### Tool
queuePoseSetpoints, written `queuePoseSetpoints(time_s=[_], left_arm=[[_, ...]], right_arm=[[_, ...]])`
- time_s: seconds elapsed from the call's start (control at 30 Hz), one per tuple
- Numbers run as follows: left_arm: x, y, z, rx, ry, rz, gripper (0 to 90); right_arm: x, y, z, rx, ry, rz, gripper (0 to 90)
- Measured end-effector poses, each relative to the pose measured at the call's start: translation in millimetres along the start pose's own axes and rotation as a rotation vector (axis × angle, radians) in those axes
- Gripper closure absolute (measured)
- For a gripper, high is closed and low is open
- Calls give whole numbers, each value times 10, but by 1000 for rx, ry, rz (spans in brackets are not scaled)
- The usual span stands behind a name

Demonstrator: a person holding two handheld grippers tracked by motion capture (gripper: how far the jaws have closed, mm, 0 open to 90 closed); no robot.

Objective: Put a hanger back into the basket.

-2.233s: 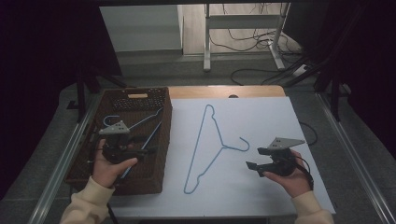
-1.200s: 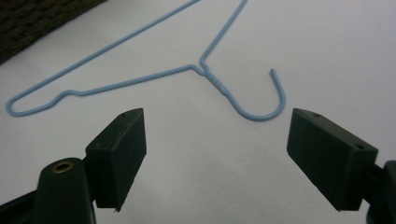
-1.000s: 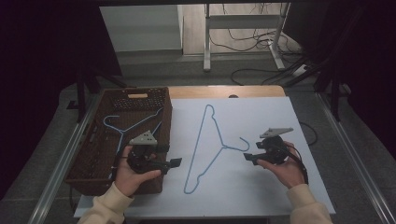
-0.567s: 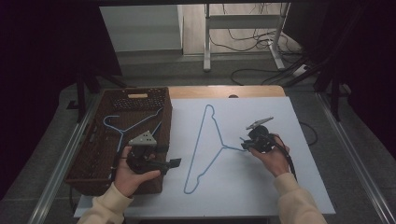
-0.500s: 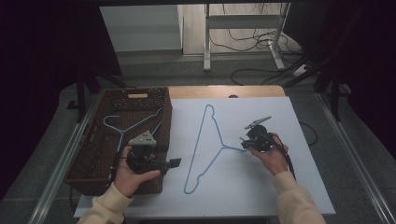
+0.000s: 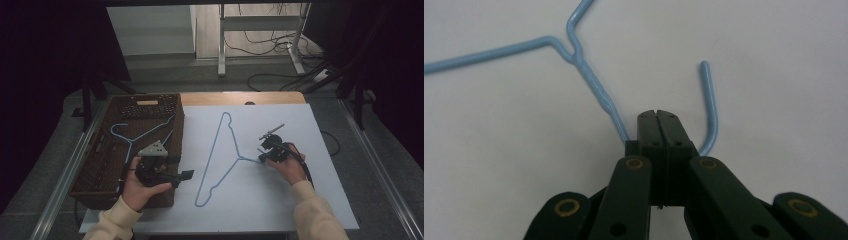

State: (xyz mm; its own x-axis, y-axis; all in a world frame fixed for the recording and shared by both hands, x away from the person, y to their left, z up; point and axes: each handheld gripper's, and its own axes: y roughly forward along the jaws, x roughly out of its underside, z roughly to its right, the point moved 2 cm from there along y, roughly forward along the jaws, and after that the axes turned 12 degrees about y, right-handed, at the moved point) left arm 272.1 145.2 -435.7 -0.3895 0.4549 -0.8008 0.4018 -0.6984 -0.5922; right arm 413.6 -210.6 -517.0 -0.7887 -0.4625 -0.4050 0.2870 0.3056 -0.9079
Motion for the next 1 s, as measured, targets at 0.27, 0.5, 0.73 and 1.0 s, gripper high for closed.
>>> queuePoseSetpoints(time_s=[0.27,0.5,0.73,1.0], left_arm=[[6,-7,1,5,0,-2,265],[0,-3,-1,7,2,-1,265],[-8,9,5,9,7,-4,265],[-5,11,5,9,8,-6,264]], right_arm=[[260,-134,-9,-22,7,-40,900],[506,-249,-31,-26,7,-51,900],[565,-273,-65,-17,-4,-52,900],[433,-302,-175,-31,-18,3,875]])
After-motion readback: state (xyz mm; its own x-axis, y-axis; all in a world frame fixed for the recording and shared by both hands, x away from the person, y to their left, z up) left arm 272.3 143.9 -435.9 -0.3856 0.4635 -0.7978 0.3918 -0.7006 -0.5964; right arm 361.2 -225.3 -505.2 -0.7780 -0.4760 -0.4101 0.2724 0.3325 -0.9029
